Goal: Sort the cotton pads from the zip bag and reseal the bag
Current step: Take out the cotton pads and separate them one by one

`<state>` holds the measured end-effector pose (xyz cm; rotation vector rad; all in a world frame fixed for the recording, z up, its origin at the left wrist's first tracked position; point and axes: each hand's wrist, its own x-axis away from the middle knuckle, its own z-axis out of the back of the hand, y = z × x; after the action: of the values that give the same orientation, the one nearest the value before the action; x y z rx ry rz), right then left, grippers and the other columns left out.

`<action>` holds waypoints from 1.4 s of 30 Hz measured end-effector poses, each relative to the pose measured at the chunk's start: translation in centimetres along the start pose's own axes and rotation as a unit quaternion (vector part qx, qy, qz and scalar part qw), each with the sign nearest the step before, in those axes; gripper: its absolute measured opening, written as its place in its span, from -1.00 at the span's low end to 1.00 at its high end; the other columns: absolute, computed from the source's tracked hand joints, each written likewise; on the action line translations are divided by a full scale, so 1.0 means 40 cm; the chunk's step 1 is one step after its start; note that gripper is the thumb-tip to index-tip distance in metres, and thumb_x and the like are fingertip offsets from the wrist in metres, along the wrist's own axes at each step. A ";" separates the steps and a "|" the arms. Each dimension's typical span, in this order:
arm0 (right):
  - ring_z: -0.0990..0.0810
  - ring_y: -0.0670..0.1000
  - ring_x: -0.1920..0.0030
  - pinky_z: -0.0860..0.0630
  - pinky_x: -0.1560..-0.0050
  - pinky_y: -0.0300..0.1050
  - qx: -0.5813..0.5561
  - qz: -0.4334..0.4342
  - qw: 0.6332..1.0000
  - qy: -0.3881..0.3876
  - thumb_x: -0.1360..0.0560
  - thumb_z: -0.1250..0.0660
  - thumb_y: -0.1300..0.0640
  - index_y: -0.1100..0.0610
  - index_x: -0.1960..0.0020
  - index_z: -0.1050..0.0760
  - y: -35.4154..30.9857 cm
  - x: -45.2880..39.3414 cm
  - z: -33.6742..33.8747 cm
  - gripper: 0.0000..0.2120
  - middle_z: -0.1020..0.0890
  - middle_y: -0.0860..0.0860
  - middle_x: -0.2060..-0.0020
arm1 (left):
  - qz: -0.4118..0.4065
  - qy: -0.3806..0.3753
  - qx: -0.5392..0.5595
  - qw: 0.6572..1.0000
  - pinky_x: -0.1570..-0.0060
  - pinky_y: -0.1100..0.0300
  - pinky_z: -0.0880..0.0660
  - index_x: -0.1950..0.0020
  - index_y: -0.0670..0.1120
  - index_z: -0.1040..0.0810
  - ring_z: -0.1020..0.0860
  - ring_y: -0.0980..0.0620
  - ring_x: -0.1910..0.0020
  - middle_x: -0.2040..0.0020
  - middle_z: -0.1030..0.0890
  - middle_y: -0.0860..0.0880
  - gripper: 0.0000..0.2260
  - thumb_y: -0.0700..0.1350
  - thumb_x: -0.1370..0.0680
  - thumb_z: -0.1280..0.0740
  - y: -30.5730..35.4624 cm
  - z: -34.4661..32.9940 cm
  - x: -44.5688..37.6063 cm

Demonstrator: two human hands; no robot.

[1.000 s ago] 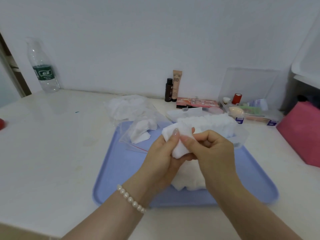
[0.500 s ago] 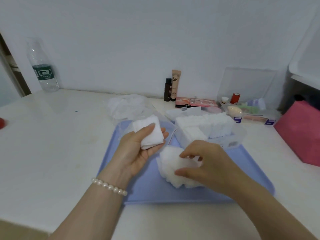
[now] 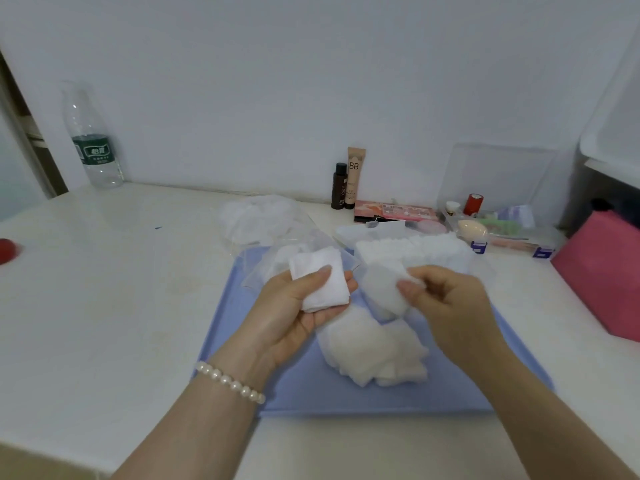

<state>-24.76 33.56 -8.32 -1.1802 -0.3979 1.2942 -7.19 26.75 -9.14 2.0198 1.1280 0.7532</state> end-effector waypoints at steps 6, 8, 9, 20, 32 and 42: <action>-0.62 0.04 0.31 -0.58 0.40 -0.18 -0.377 -0.117 0.916 -0.078 -0.24 -0.45 0.14 0.13 0.12 -0.58 -0.051 0.001 0.005 -0.77 -0.66 0.10 0.32 | 0.009 -0.043 -0.048 0.998 0.05 0.09 -0.61 -0.10 -0.23 -0.56 -0.66 -0.06 0.07 0.02 -0.68 -0.16 -0.81 -0.32 -0.51 -0.30 -0.024 -0.015 0.001; -0.55 0.08 0.38 -0.53 0.46 -0.18 -0.340 -0.105 0.929 -0.100 -0.13 -0.59 0.11 0.06 0.23 -0.59 -0.055 0.007 -0.007 -0.73 -0.59 0.14 0.41 | 0.022 -0.080 -0.095 0.992 -0.08 0.02 -0.57 -0.16 -0.23 -0.56 -0.62 -0.12 -0.08 -0.09 -0.64 -0.18 -0.73 -0.31 -0.46 -0.35 -0.033 -0.024 0.005; -0.52 0.08 0.41 -0.51 0.47 -0.19 -0.316 -0.096 0.940 -0.091 -0.15 -0.59 0.15 0.08 0.28 -0.57 -0.055 0.011 -0.012 -0.77 -0.57 0.11 0.47 | 0.030 -0.101 -0.115 0.988 -0.07 0.05 -0.58 -0.16 -0.21 -0.57 -0.62 -0.11 -0.09 -0.11 -0.64 -0.18 -0.71 -0.27 -0.45 -0.35 -0.035 -0.029 0.009; -0.51 0.02 0.46 -0.46 0.57 -0.19 -0.196 -0.028 0.979 -0.042 -0.37 -0.39 0.37 0.15 0.30 -0.58 -0.063 0.012 -0.013 -0.84 -0.59 0.01 0.50 | 0.082 -0.196 -0.063 0.975 -0.19 0.02 -0.47 -0.21 -0.27 -0.53 -0.56 -0.17 -0.10 -0.20 -0.55 -0.27 -0.61 -0.29 -0.40 -0.20 -0.038 -0.039 0.021; -0.46 -0.17 0.51 -0.38 0.52 -0.36 -0.141 -0.007 0.990 0.015 -0.42 -0.40 0.31 0.10 0.26 -0.55 -0.065 0.027 -0.042 -0.85 -0.51 -0.09 0.49 | 0.051 -0.166 -0.074 0.982 -0.10 0.07 -0.55 -0.16 -0.24 -0.56 -0.63 -0.10 -0.03 -0.14 -0.62 -0.19 -0.69 -0.13 -0.47 -0.34 -0.043 -0.046 0.030; -0.44 -0.13 0.49 -0.37 0.42 -0.29 0.047 -0.114 0.986 -0.116 -0.35 -0.50 0.16 0.12 0.33 -0.58 -0.016 0.012 -0.010 -0.86 -0.55 -0.04 0.49 | 0.020 0.005 0.011 1.000 0.13 0.07 -0.61 -0.07 -0.28 -0.53 -0.67 -0.09 0.10 0.03 -0.67 -0.22 -0.71 -0.23 -0.37 -0.34 0.011 0.008 0.002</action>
<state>-23.97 33.92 -8.11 -0.8805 -0.6174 1.2385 -6.69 26.57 -8.97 2.0653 1.1084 0.7748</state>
